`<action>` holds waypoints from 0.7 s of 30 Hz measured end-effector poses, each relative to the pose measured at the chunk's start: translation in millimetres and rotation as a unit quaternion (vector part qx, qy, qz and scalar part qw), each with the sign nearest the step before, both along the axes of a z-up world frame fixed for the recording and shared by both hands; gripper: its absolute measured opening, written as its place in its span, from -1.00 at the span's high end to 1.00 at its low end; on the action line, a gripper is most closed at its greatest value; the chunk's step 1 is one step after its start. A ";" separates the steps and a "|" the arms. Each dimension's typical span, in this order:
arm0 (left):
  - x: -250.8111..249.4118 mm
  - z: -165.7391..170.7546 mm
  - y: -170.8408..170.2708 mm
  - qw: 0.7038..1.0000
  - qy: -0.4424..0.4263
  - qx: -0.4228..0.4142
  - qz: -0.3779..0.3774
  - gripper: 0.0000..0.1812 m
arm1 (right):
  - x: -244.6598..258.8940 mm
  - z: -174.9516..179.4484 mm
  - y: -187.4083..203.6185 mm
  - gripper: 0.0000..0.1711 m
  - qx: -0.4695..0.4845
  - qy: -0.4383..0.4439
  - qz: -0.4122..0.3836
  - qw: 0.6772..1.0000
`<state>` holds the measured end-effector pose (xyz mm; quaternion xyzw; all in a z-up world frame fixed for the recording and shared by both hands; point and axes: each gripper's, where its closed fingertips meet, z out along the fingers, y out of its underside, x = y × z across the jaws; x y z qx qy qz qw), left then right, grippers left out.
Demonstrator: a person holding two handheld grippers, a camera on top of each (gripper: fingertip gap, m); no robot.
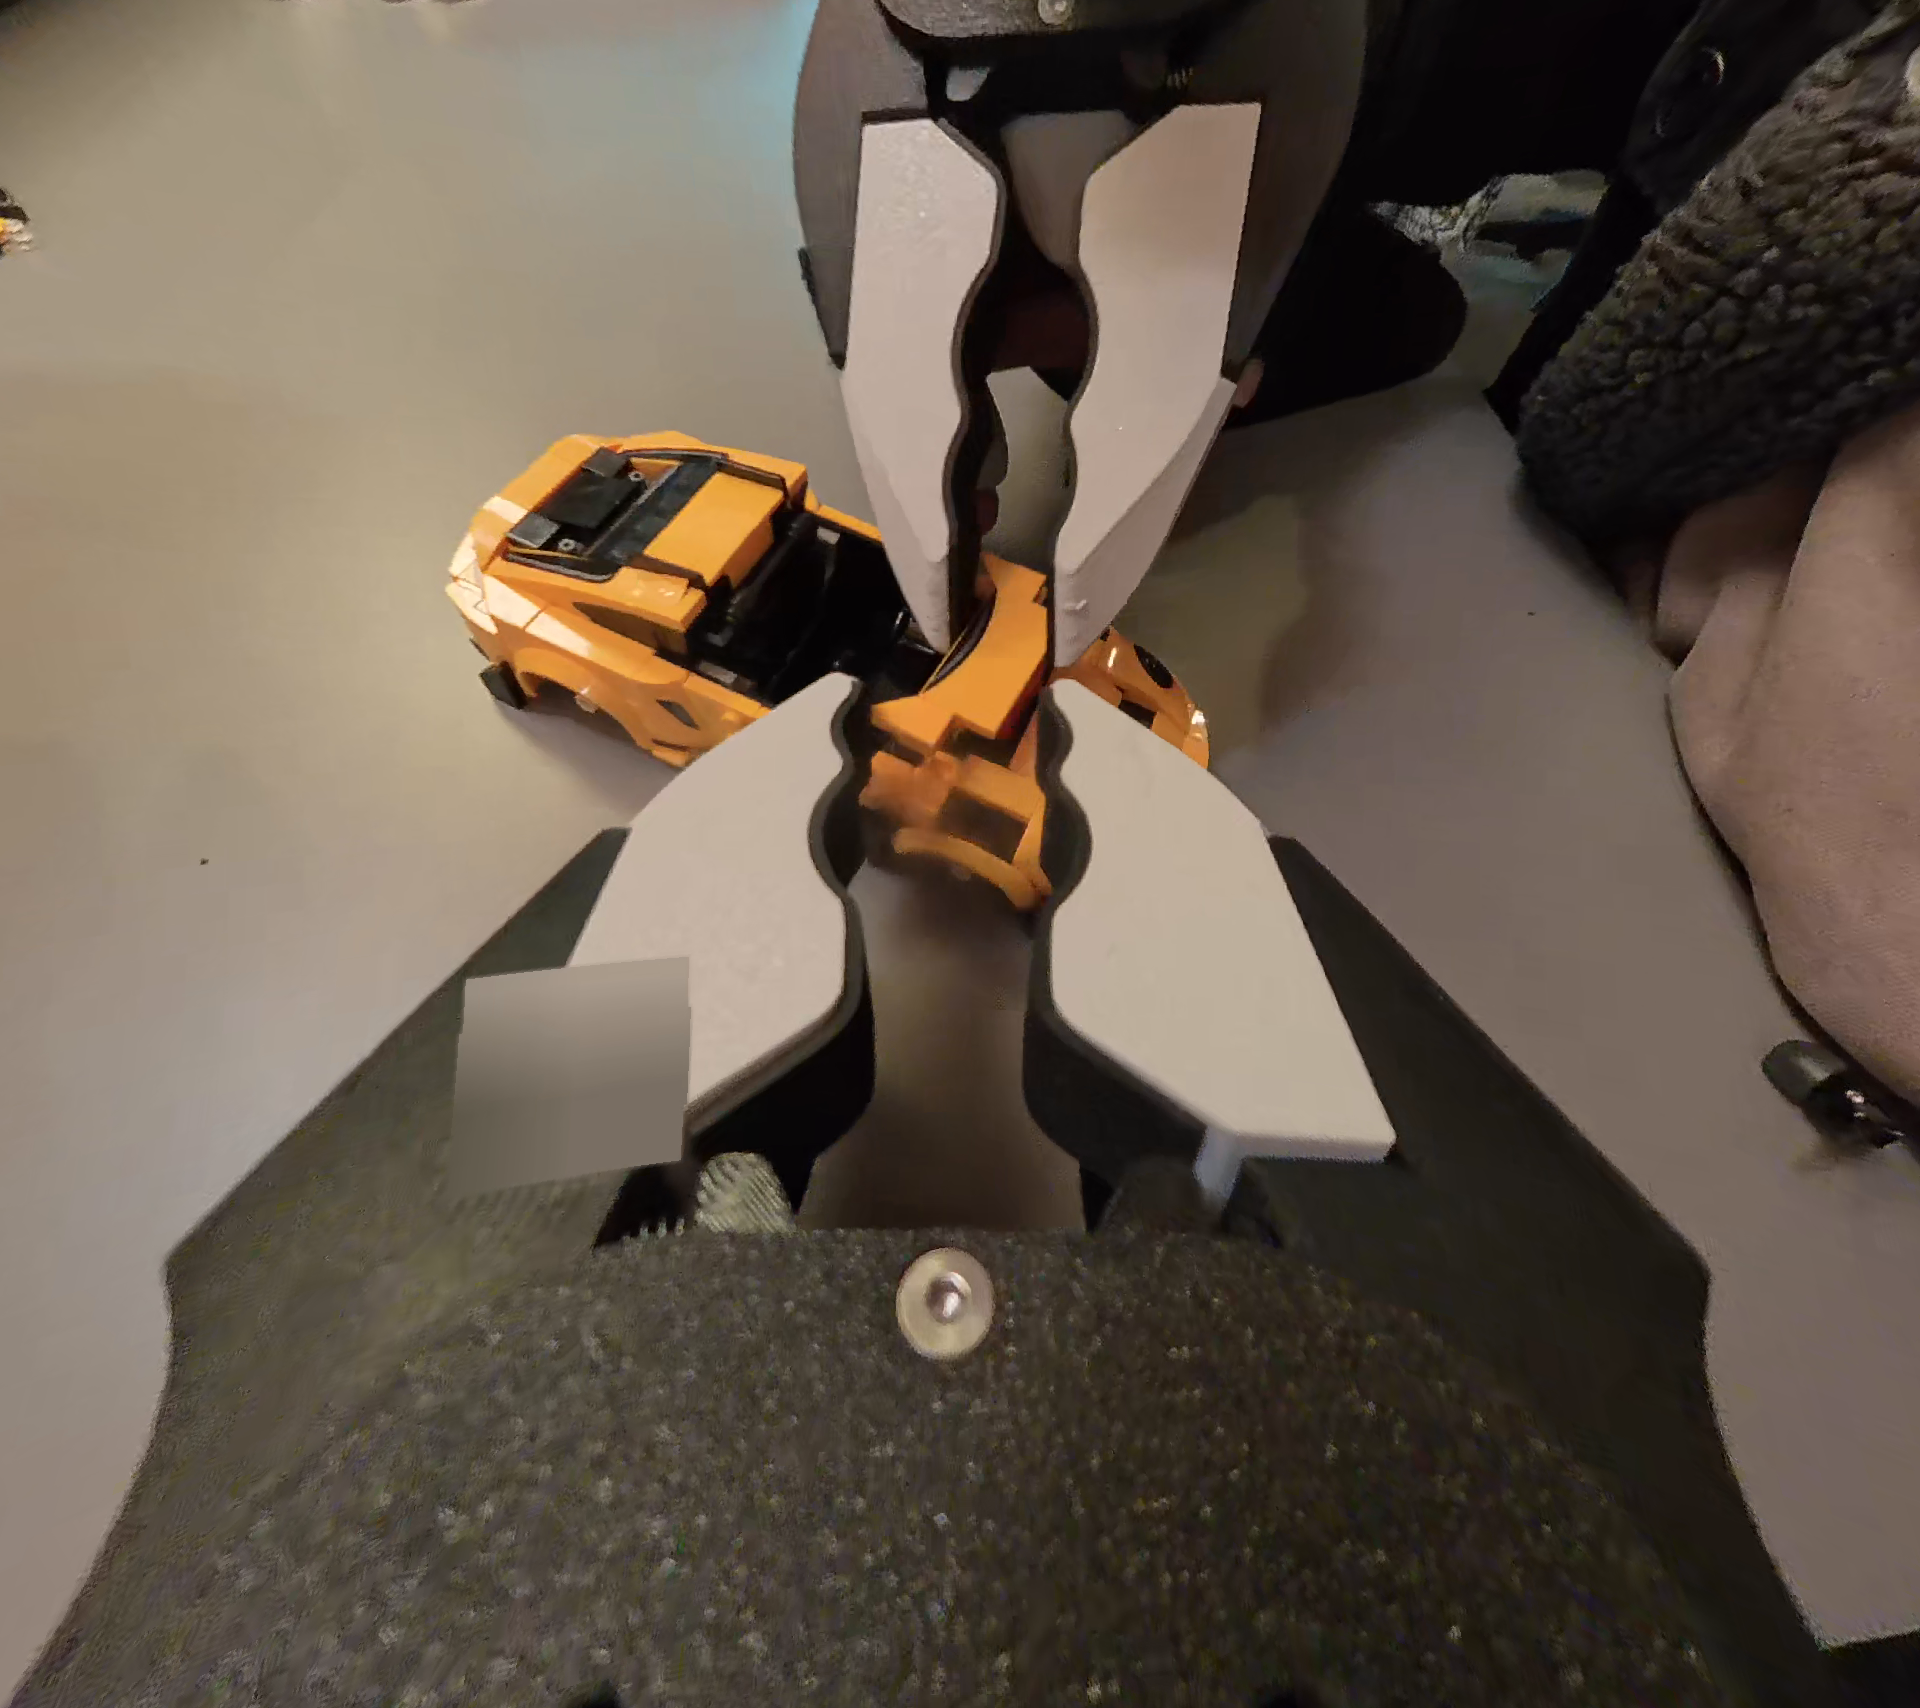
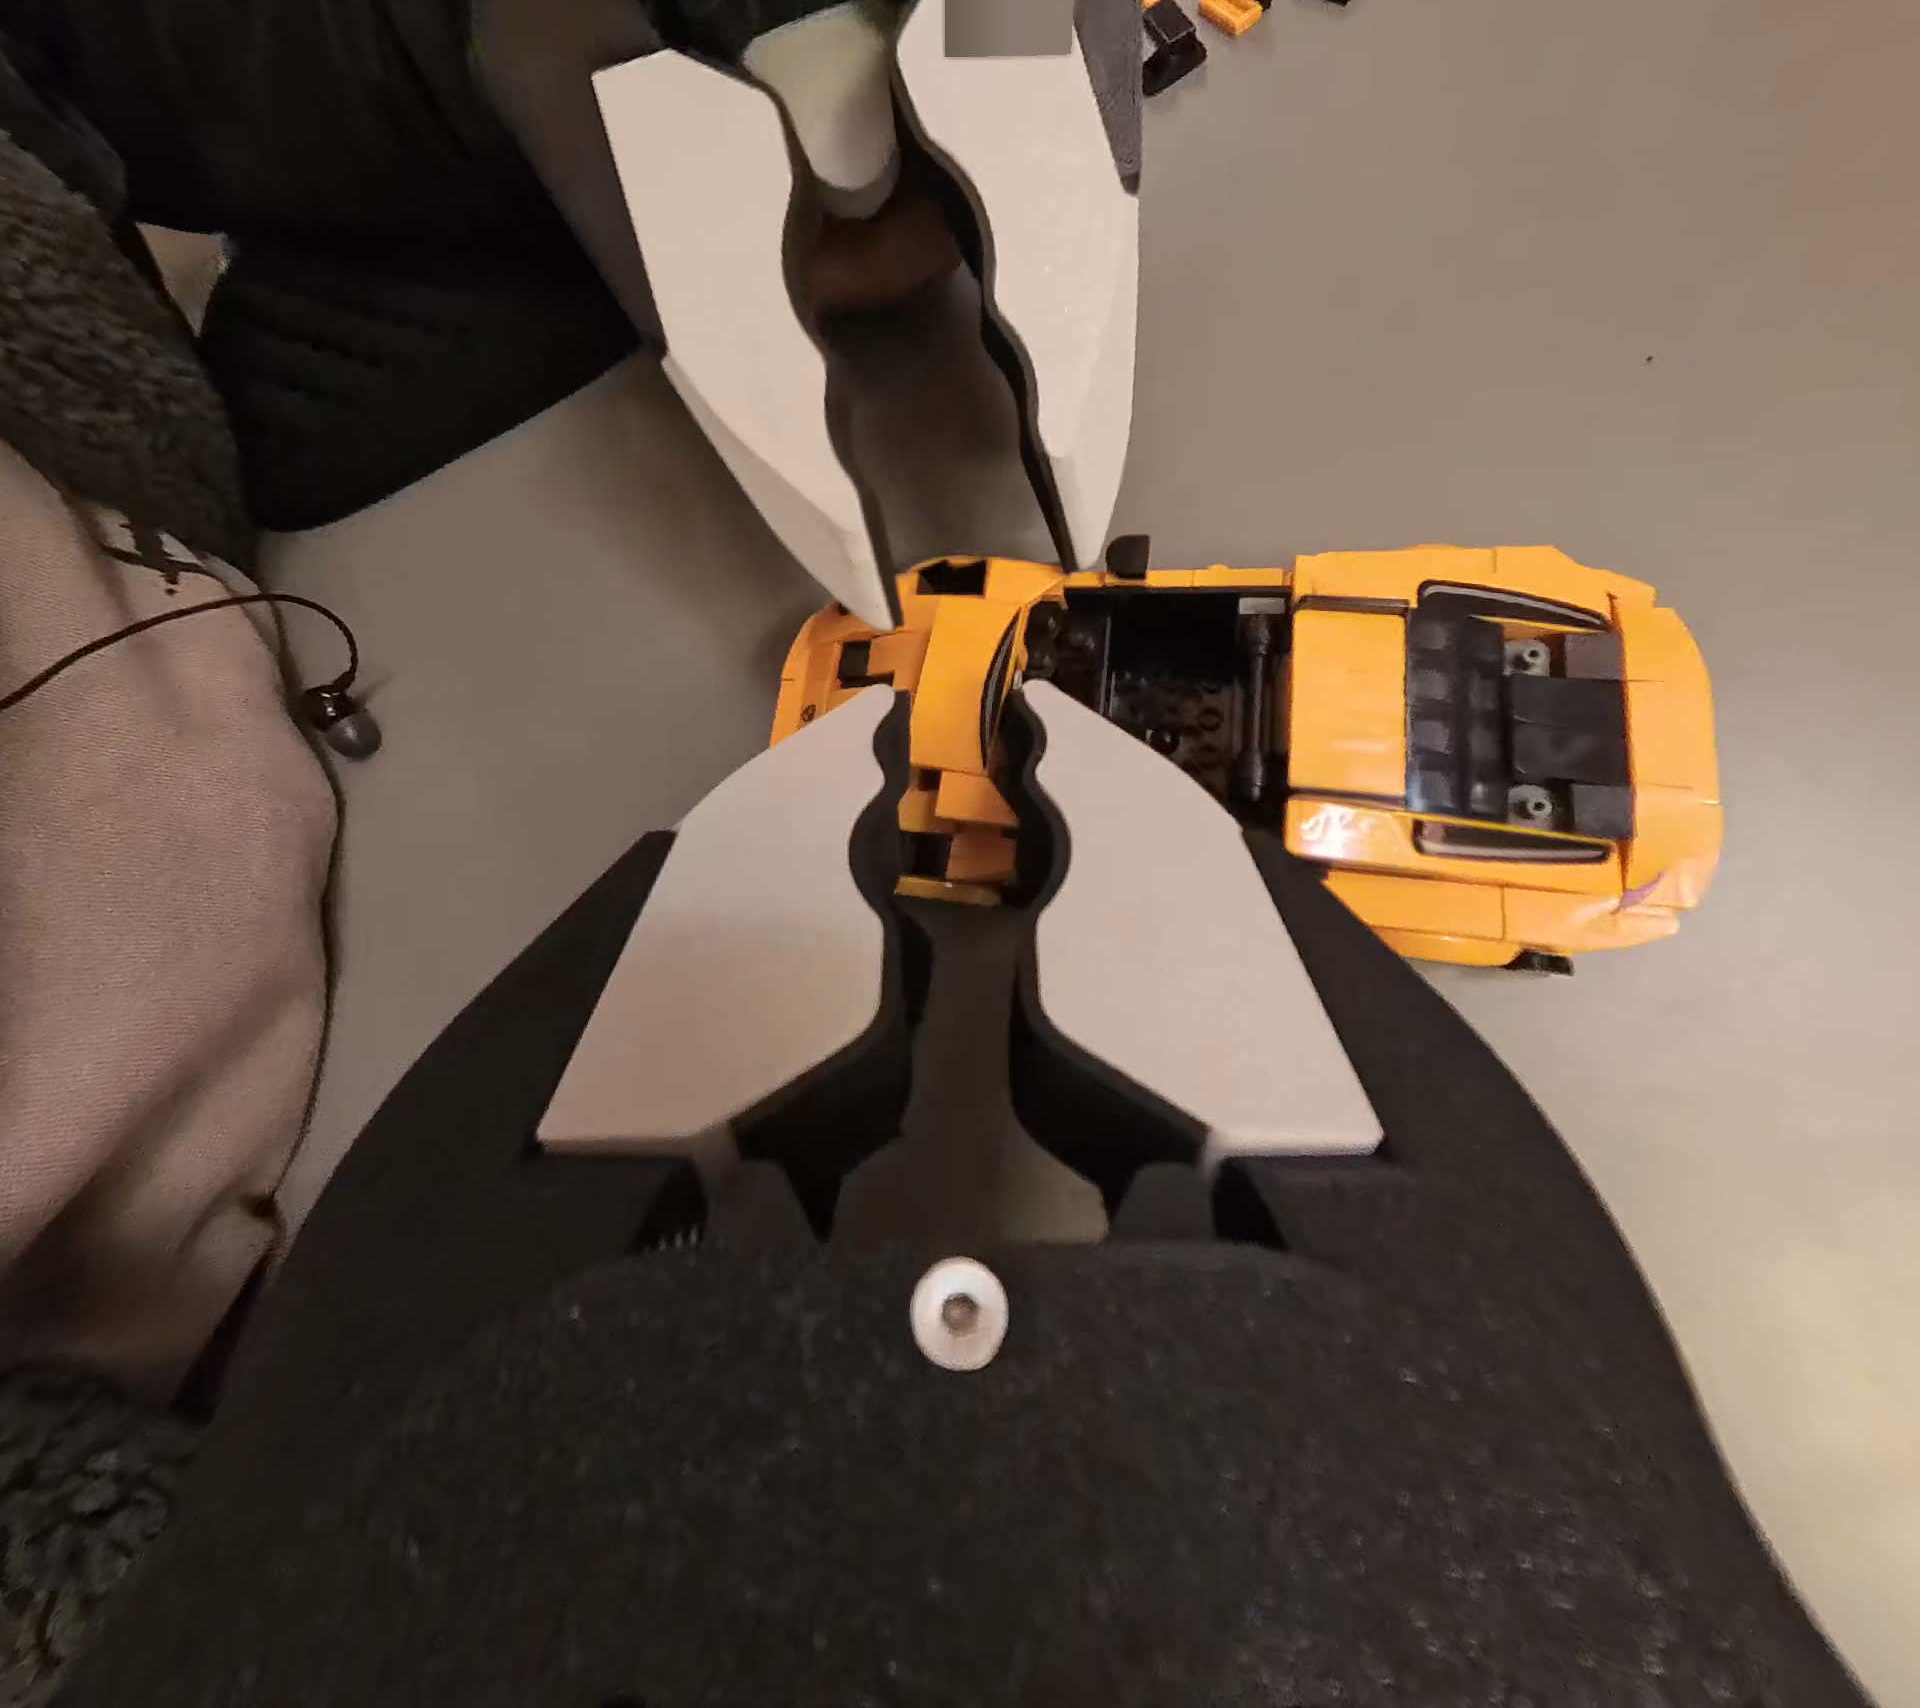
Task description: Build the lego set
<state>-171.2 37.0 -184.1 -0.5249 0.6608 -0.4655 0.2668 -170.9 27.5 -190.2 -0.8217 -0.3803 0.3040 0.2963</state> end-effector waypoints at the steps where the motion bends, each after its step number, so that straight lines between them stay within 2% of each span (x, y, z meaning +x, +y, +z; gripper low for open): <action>1: 0.9 -0.7 -0.5 1.000 0.000 0.008 -0.002 0.67 | 0.1 -0.1 0.3 0.80 -0.004 -0.005 -0.001 1.000; 15: 2.1 -2.2 5.0 0.999 0.007 0.036 -0.005 0.74 | 7.4 -2.3 4.9 0.82 0.028 -0.121 0.018 0.992; 21: 0.6 -2.1 7.2 0.999 0.011 0.049 -0.002 0.75 | 6.6 -3.5 6.2 0.82 0.009 -0.161 -0.009 0.987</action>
